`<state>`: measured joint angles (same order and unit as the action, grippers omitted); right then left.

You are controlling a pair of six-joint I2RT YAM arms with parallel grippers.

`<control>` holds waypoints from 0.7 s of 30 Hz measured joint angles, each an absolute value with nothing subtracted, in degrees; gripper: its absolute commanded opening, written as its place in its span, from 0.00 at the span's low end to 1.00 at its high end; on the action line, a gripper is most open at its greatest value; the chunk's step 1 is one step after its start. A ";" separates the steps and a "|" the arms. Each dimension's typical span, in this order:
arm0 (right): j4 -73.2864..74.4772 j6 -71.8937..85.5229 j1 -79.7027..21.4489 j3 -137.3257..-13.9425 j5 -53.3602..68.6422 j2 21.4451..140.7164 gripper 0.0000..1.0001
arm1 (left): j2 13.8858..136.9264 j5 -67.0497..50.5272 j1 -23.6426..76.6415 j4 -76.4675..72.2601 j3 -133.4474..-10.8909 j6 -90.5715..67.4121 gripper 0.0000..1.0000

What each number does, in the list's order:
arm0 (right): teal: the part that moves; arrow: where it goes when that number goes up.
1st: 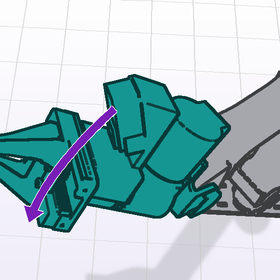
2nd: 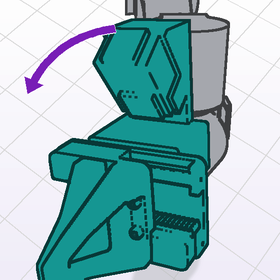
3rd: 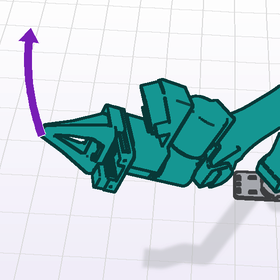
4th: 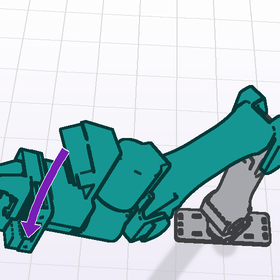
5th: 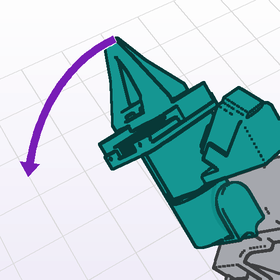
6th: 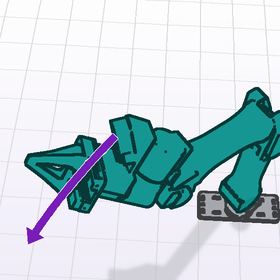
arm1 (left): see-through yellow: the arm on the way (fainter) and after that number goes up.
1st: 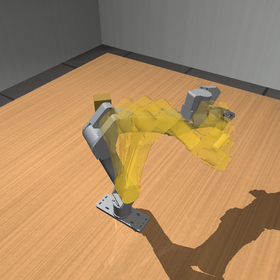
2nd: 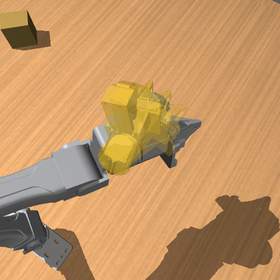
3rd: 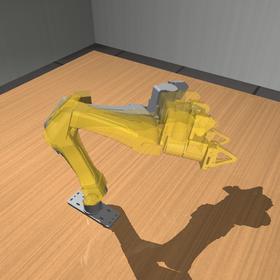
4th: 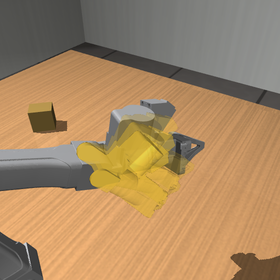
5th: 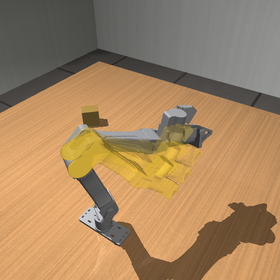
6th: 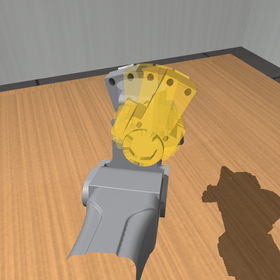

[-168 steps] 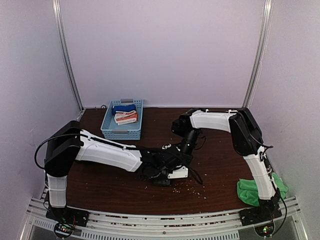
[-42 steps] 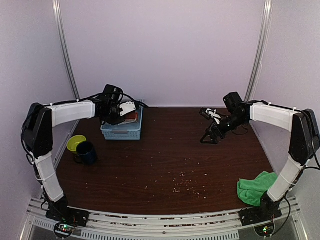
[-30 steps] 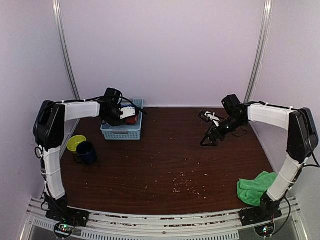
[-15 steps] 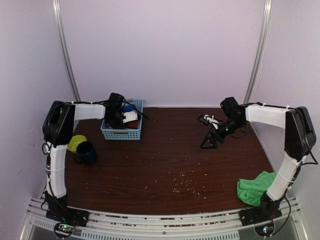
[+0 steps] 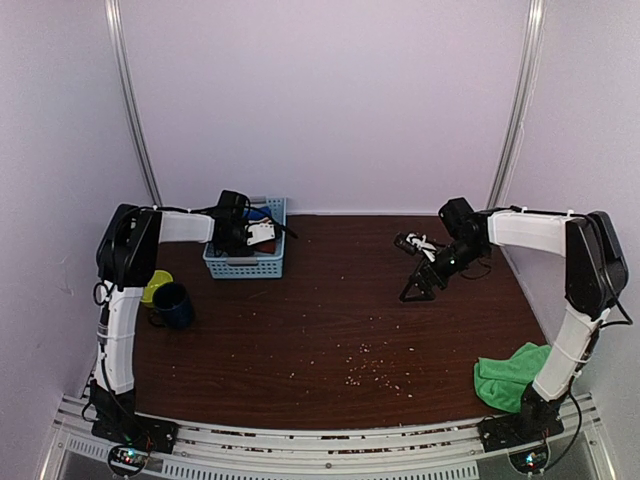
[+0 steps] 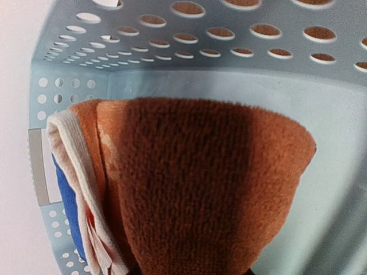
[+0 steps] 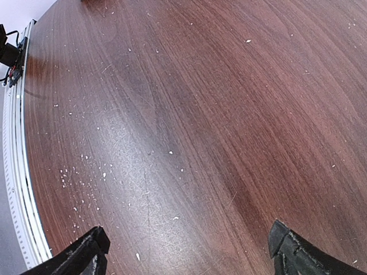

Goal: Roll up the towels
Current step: Put down the towel in the bin.

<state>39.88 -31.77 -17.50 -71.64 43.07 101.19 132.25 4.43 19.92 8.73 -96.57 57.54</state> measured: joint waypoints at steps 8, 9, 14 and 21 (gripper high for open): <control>40.53 -31.79 -17.47 -71.64 43.57 101.84 1.00 | 132.38 4.45 19.92 7.53 -96.53 57.52 0.31; 40.53 -31.79 -17.47 -71.64 43.64 101.91 1.00 | 132.38 4.45 19.92 7.38 -96.40 57.52 0.34; 40.58 -31.79 -17.47 -71.64 43.68 101.97 1.00 | 132.11 4.43 19.92 6.44 -95.24 57.43 0.44; 40.97 -31.79 -17.47 -71.75 43.68 102.15 1.00 | 131.22 3.97 19.92 8.05 -95.11 56.66 0.60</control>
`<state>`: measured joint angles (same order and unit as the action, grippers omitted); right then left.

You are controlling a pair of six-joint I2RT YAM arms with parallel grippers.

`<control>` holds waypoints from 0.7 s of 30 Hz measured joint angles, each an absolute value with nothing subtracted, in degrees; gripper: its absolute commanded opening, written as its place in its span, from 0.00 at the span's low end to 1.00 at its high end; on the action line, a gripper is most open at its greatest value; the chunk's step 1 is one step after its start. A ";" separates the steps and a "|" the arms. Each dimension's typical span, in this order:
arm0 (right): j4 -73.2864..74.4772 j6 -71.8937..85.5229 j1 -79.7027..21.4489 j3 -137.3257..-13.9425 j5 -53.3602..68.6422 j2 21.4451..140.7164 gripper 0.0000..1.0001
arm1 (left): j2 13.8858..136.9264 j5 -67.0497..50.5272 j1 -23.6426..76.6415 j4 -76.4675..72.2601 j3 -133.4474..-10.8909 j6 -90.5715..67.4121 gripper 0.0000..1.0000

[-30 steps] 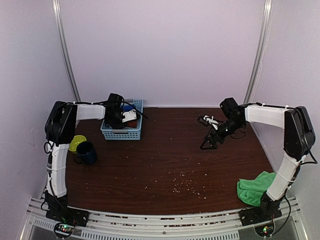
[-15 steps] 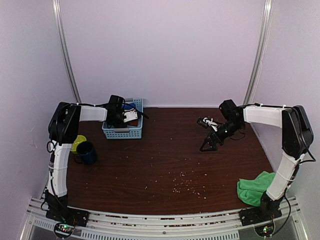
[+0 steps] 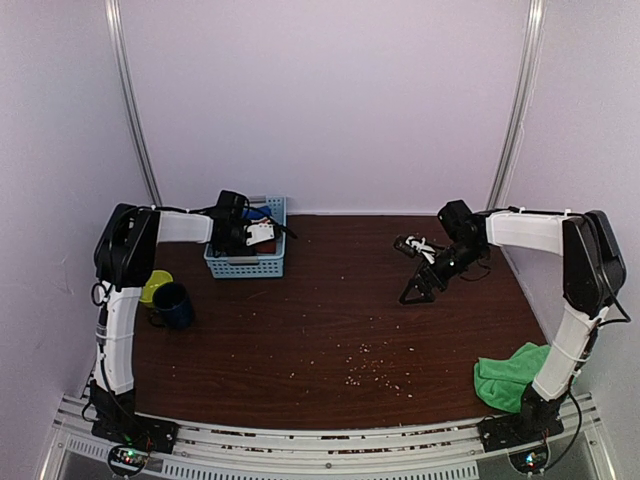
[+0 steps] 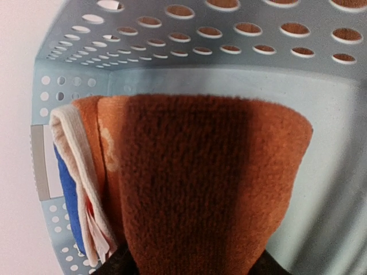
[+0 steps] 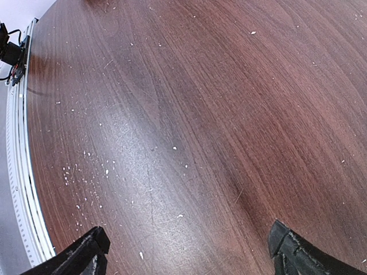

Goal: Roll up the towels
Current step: Put down the towel in the bin.

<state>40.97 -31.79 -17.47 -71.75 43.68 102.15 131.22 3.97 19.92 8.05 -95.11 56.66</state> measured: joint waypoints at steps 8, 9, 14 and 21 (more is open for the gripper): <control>41.82 -31.81 -17.47 -71.75 43.68 102.26 1.00 | 129.19 3.62 19.92 9.34 -93.78 56.07 0.70; 42.00 -31.83 -17.47 -71.77 43.68 102.26 1.00 | 128.81 3.60 19.92 9.67 -93.47 56.03 0.98; 42.70 -32.47 -17.47 -72.10 43.75 102.48 1.00 | 128.07 3.57 19.92 9.50 -92.33 55.81 0.98; 43.44 -33.12 -17.47 -72.34 43.75 102.67 1.00 | 125.97 3.57 19.92 10.15 -90.83 55.61 0.98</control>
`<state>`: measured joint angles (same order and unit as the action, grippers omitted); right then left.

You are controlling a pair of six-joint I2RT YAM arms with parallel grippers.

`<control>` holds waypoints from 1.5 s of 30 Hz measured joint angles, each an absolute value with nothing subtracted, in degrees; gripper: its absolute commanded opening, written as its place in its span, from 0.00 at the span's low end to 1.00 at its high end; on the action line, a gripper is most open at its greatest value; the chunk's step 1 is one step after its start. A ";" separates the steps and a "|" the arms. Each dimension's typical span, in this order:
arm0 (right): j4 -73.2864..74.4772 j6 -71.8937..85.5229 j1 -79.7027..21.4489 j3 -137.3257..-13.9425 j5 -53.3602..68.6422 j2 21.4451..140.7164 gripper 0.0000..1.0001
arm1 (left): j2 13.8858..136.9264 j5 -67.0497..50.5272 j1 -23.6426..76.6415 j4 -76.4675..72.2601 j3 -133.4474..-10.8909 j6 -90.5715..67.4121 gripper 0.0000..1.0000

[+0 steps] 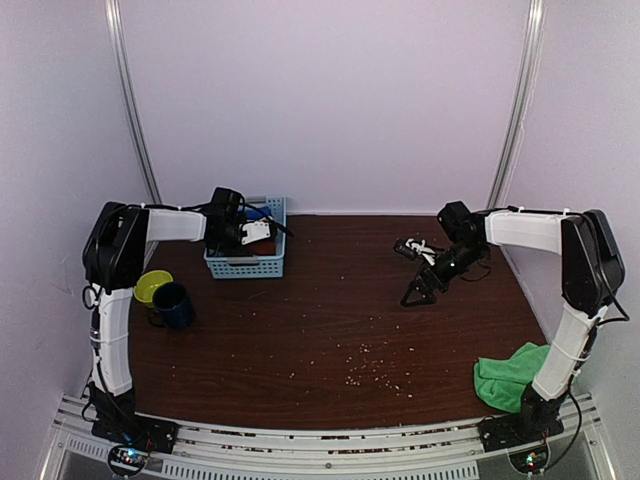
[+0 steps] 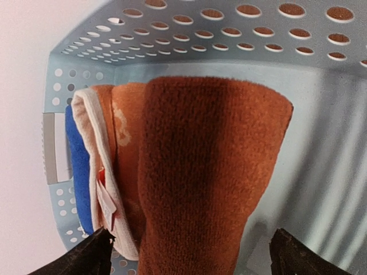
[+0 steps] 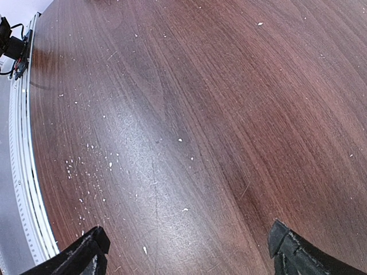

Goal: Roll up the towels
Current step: Put down the towel in the bin, then pick up the towel from the corner of the board.

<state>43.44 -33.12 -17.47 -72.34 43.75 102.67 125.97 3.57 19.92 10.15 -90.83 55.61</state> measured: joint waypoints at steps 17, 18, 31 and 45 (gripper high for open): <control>44.40 -33.47 -17.47 -72.88 43.97 103.22 1.00 | 116.92 5.06 20.53 11.75 -89.01 55.64 0.98; 44.42 -33.47 -17.47 -72.93 43.92 103.22 1.00 | 116.66 5.41 20.75 12.05 -89.01 55.59 0.98; 42.44 -26.02 -10.79 -74.67 30.70 83.31 1.00 | 102.00 26.37 42.22 9.13 -90.13 39.48 0.98; 67.05 -49.28 -8.49 -51.94 17.23 66.35 0.60 | 99.11 -0.38 46.26 1.74 -81.14 -1.61 0.63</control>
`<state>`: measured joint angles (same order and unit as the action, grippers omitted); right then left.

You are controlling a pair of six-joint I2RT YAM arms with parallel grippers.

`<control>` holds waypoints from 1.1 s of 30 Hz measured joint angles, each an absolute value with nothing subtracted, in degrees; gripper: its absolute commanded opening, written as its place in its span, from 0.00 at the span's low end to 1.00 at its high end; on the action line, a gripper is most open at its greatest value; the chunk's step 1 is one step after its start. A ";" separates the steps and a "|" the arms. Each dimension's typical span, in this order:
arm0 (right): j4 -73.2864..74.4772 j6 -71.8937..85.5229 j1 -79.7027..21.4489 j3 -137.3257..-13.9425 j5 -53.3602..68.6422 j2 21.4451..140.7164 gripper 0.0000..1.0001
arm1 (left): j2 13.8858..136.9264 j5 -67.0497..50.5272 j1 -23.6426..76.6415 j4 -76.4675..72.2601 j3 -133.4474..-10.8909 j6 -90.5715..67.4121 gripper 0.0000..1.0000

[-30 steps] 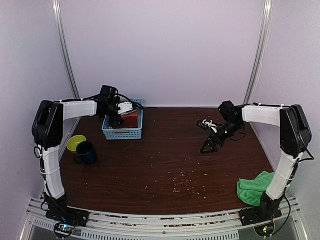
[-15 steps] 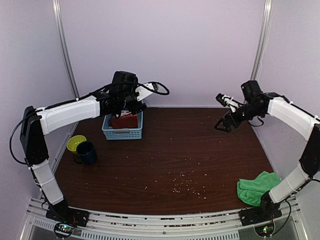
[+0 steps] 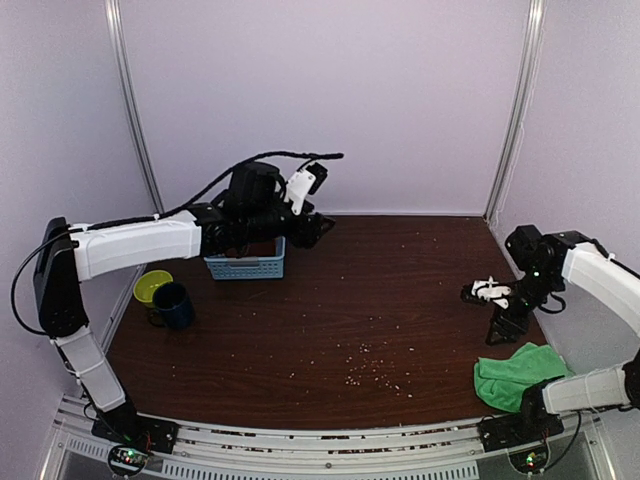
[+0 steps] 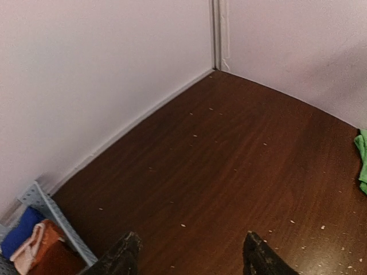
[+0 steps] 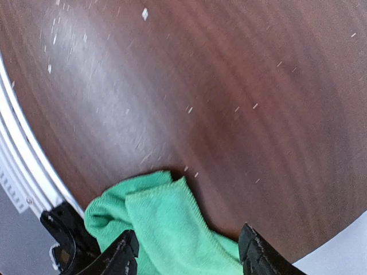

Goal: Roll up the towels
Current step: Pick up the towel from the corner of the board.

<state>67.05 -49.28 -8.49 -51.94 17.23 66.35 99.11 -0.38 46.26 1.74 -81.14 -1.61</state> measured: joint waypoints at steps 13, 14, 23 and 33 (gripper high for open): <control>68.99 -54.06 -10.55 -43.20 10.66 63.75 0.60 | 104.66 -1.32 59.96 0.95 -77.80 -8.67 0.68; 68.42 -54.15 -11.33 -42.92 10.15 64.25 0.60 | 104.97 -1.10 60.01 1.17 -77.82 -8.84 0.68; 61.67 -53.47 -18.68 -38.52 6.98 69.49 0.41 | 106.19 1.06 60.23 1.78 -77.73 -11.09 0.67; 57.69 -47.86 -22.17 -42.94 4.91 76.29 0.00 | 106.13 6.24 60.60 2.17 -76.25 -11.79 0.67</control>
